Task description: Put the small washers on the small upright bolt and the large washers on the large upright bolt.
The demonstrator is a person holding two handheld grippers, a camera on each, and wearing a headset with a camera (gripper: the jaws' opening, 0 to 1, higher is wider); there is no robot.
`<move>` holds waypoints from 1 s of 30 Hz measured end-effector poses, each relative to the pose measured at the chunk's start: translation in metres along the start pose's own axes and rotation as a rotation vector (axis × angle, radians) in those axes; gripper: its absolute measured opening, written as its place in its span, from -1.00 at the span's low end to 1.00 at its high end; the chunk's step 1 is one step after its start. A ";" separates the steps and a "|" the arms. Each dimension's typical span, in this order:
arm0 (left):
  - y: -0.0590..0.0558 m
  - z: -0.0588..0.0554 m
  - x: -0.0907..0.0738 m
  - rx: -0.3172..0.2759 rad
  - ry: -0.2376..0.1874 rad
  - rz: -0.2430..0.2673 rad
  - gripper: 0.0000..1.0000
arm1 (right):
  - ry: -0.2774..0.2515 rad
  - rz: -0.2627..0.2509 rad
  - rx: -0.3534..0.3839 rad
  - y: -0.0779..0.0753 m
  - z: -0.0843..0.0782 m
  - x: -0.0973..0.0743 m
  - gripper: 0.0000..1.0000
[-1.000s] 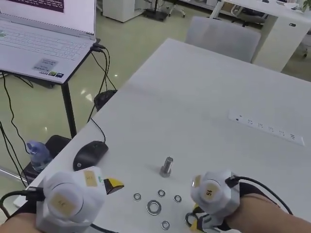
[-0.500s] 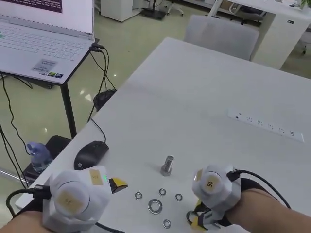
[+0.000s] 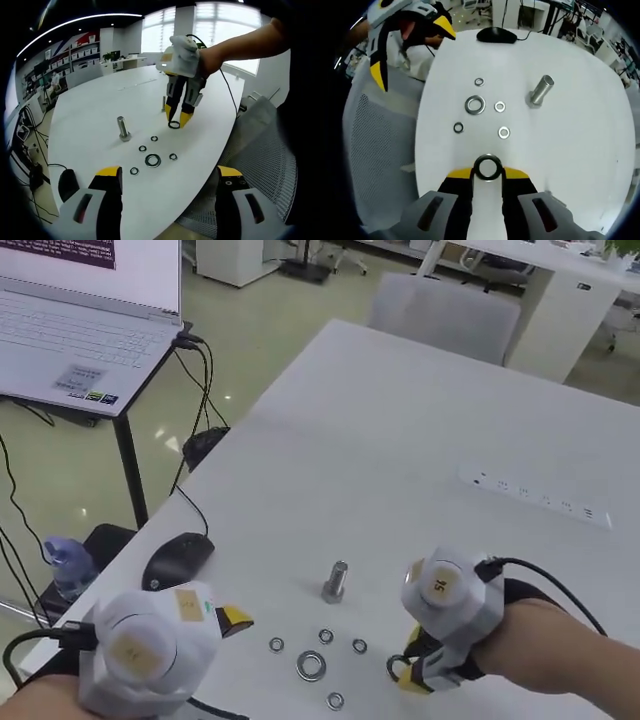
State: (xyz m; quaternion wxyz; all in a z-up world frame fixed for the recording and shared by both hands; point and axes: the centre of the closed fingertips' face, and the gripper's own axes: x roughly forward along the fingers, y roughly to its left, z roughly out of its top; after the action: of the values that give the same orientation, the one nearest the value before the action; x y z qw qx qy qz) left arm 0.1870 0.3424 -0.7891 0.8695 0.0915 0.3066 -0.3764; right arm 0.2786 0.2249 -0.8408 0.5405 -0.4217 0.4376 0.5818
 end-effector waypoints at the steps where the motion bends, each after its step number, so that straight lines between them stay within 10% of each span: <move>1: 0.000 0.000 0.000 -0.001 0.000 0.000 0.50 | 0.001 0.001 0.002 -0.001 0.001 -0.001 -0.58; 16: 0.008 0.002 0.002 -0.003 0.006 0.001 0.57 | -0.010 -0.037 0.002 -0.029 0.036 -0.044 -0.57; 30: 0.017 -0.003 0.008 -0.002 0.006 0.030 0.78 | -0.040 -0.055 0.007 -0.055 0.059 -0.041 -0.57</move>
State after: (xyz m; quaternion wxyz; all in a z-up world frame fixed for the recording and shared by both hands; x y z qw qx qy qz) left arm 0.2018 0.3510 -0.7975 0.8741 0.0964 0.3081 -0.3629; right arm 0.3350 0.2726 -0.7886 0.5666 -0.4200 0.4168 0.5735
